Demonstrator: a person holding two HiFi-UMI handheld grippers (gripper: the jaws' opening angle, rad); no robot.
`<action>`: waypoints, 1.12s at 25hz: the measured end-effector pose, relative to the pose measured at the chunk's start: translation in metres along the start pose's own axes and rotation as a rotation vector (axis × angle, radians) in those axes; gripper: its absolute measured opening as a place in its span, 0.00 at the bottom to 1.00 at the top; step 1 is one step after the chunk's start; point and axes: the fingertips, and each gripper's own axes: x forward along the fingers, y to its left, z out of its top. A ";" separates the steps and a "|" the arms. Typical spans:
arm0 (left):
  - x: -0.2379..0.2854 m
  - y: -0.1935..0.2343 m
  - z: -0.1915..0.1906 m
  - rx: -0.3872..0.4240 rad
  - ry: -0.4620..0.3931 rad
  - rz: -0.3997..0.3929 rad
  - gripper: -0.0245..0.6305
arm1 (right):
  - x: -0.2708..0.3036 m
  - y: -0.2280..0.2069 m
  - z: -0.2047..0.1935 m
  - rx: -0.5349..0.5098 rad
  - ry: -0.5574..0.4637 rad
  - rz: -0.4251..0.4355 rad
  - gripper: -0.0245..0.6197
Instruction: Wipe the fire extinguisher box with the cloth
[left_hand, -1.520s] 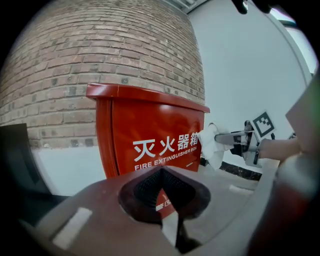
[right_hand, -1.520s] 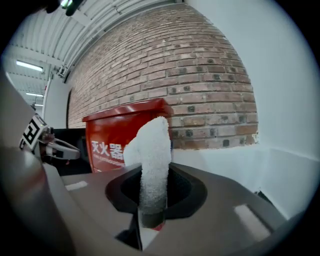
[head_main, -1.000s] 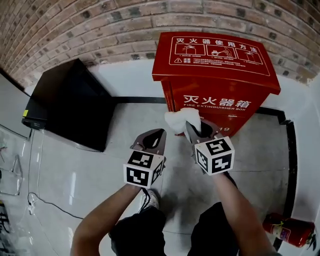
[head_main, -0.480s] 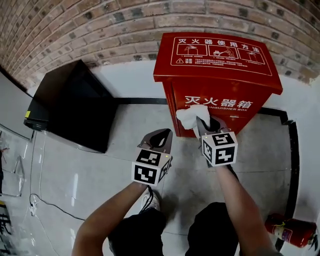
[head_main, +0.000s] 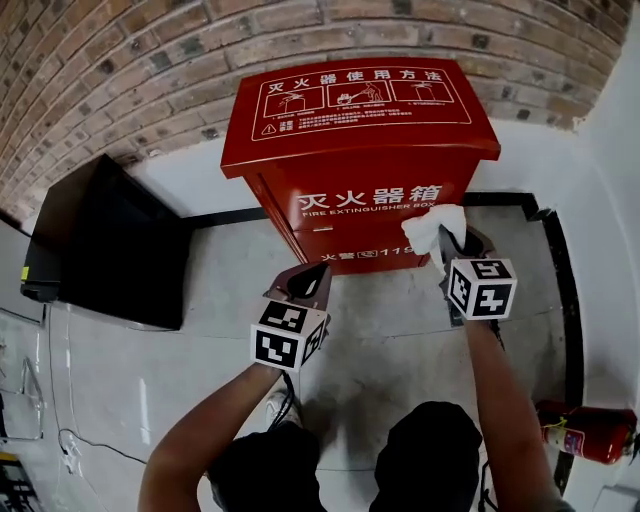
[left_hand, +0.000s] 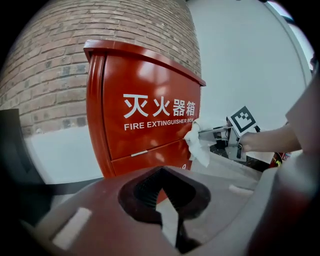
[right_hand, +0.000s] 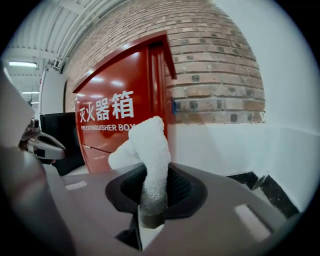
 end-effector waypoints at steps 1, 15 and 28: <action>0.002 -0.001 0.000 0.001 -0.001 -0.004 0.04 | -0.002 -0.009 -0.003 -0.001 0.006 -0.015 0.18; -0.010 0.051 -0.060 -0.079 0.057 0.087 0.04 | 0.015 0.107 -0.062 -0.069 0.071 0.186 0.18; -0.051 0.090 -0.112 -0.179 0.118 0.162 0.04 | 0.115 0.259 -0.091 -0.069 0.152 0.349 0.18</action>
